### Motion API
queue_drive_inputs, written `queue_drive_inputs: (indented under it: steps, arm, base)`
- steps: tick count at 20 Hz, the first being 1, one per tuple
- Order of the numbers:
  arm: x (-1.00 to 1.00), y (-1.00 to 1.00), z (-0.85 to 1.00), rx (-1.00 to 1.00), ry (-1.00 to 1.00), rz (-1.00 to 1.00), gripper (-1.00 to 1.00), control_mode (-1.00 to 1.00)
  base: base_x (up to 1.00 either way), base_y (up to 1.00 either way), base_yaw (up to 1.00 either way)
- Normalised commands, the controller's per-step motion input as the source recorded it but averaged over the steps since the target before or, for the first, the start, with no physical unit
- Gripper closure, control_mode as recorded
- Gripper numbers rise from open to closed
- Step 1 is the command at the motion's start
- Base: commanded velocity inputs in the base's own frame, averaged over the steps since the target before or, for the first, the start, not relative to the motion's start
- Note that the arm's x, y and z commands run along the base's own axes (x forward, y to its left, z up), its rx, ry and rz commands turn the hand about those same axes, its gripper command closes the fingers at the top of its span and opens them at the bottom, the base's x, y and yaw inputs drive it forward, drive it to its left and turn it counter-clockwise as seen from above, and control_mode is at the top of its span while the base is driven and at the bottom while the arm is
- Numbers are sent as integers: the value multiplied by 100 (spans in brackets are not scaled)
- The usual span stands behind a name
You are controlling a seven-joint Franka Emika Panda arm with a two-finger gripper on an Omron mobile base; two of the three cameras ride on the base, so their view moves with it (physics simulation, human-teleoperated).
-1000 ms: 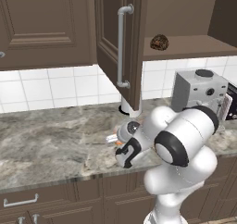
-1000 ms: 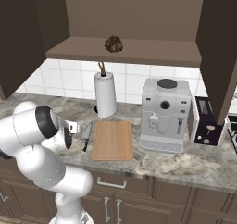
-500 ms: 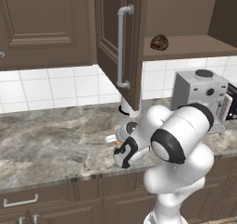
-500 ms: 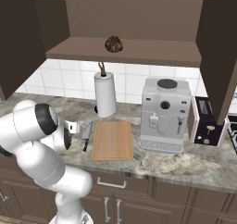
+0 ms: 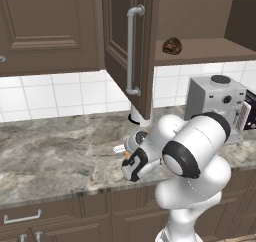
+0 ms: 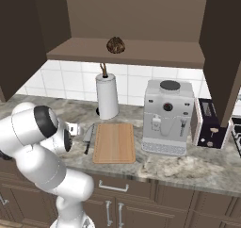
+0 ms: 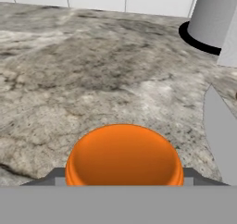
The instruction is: Pick the bread, place it on the cutting board, pick the jam, place it on the counter, and close the cabinet.
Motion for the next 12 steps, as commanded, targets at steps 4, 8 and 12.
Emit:
queue_drive_inputs:
  steps: [4,8,12]
  arm:
    - [0,0,0,0,0,0,-100,-100]
    - [0,0,0,0,0,0,-100,-100]
    - [-6,0,0,0,0,0,-100,-100]
  base:
    - [0,0,0]
    - [0,0,0]
    - [0,0,0]
